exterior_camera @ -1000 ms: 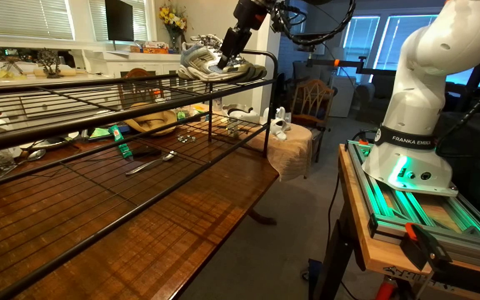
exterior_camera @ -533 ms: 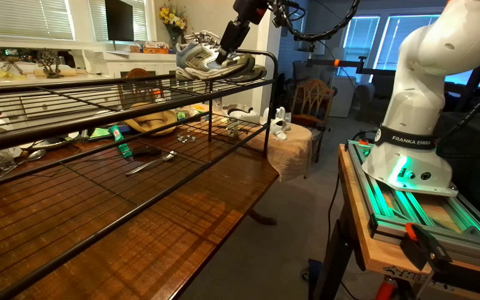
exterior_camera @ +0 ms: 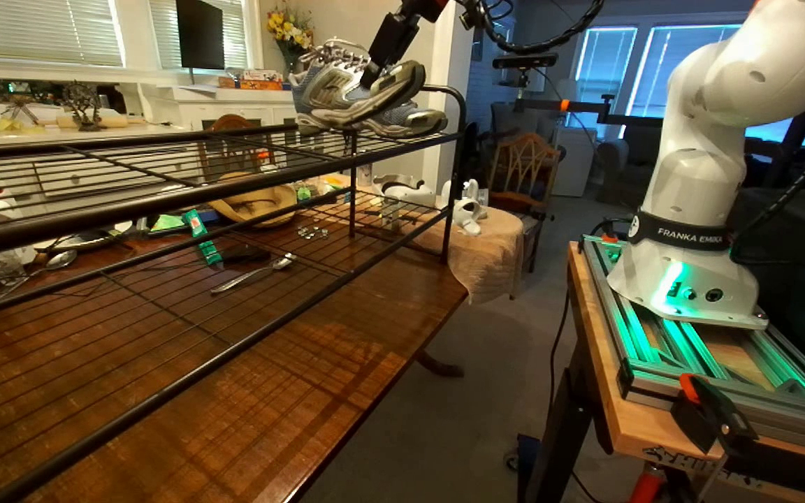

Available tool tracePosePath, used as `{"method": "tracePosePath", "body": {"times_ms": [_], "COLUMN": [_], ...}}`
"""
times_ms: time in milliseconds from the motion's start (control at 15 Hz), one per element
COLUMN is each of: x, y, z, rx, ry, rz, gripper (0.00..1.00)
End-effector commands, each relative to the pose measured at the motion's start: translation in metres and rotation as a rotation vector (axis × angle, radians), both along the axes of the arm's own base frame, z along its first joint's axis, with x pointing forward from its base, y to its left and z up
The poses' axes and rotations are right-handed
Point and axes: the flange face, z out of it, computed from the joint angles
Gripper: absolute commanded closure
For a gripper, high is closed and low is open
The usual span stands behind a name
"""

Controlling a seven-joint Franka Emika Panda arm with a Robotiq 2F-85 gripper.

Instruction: Put the left shoe on the right shoe

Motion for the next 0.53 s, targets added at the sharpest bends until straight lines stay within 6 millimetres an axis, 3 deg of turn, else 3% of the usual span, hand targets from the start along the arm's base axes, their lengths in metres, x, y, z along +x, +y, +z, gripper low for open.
{"method": "tracePosePath", "body": {"times_ms": [0,467], "x": [-0.004,-0.002], "y": [-0.002,-0.01], "z": [0.015,0.029], "rx": [0.013,0.037], "ry": [-0.028,-0.051], "rz": [0.023,0.031], "gripper": [0.58,0.58]}}
